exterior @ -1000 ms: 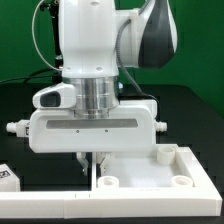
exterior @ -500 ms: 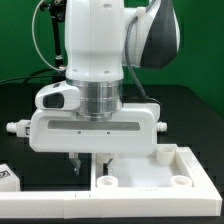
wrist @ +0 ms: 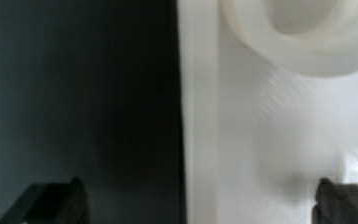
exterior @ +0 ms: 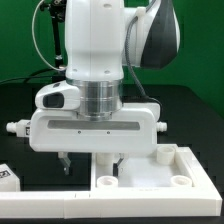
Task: Assemble one leg
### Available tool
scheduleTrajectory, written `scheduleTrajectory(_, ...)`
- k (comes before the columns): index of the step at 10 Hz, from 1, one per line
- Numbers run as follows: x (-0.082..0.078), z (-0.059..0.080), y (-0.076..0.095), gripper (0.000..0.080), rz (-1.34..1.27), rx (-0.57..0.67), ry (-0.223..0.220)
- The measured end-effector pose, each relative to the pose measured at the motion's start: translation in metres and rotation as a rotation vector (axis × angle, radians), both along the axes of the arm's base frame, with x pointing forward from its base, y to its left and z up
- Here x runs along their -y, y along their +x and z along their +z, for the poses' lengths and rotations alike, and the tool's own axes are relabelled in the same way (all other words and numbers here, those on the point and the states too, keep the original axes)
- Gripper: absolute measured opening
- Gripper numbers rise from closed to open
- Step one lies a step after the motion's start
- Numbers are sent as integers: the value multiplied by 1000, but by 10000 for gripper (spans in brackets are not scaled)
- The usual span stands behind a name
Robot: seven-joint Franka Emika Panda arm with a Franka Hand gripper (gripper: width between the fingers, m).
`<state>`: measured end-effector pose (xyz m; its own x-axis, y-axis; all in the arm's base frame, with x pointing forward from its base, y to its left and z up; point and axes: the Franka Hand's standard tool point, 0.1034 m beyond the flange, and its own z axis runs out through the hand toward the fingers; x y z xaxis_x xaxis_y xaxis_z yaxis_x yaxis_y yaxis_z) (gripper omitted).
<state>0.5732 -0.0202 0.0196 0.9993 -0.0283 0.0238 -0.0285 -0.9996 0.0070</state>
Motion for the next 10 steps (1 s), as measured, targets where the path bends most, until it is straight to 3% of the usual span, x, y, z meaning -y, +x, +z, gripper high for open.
scheduleTrajectory(2,-10,35,-26,646,2,-15,25)
scheduleTrajectory(3,-14,41,-32,649,-10,-36,35)
scheduleTrajectory(5,-12,37,-33,649,-12,-48,34)
scheduleTrajectory(7,-19,37,-41,649,-17,-211,70)
scheduleTrajectory(9,-34,40,-68,649,-40,-381,97)
scheduleTrajectory(10,-40,44,-90,649,-36,-466,112)
